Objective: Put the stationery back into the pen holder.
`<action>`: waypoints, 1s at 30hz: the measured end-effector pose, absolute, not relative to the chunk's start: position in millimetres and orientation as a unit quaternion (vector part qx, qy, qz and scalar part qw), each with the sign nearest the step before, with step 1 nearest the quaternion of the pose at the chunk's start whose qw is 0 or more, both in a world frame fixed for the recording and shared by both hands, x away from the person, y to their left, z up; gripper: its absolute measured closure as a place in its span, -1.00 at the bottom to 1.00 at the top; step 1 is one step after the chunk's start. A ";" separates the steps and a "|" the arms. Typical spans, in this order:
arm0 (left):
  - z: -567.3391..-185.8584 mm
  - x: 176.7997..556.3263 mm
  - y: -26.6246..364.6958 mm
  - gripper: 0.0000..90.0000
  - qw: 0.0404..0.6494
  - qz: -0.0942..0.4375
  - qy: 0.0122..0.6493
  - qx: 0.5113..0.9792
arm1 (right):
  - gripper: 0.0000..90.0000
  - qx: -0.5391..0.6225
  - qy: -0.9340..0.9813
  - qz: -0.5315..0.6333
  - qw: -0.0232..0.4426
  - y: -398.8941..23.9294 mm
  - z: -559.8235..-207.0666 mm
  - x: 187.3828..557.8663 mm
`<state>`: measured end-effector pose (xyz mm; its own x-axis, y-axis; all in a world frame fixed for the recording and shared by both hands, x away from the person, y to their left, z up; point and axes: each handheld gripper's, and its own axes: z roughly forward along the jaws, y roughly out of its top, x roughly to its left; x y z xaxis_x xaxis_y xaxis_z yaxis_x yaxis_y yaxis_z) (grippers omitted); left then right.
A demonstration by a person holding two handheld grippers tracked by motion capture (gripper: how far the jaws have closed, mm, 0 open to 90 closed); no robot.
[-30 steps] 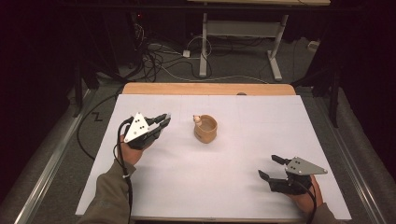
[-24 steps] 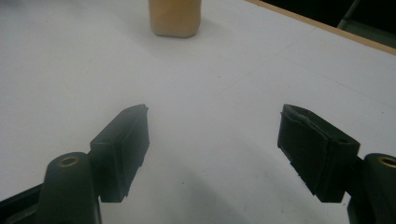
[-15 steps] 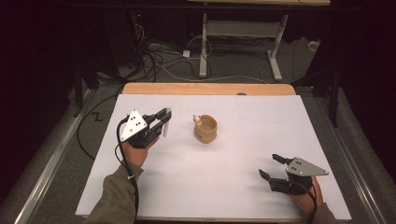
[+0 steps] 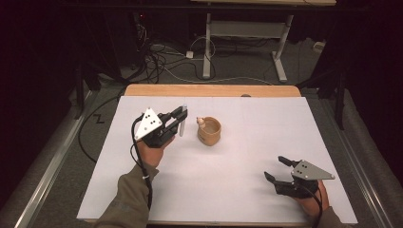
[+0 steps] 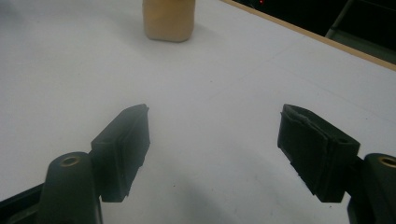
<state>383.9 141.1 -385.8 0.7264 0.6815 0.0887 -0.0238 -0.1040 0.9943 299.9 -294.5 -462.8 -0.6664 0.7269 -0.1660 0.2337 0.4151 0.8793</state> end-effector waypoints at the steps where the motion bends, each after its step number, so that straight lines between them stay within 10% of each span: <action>1: -385.2 384.5 138.5 0.69 0.626 0.282 0.238 0.687 | -0.43 0.302 0.795 0.449 0.275 -294.6 -462.8 299.8; 30: -363.7 408.2 84.5 0.69 0.644 0.259 0.212 0.688 | -0.42 0.299 0.793 0.453 0.277 -296.0 -461.5 299.4</action>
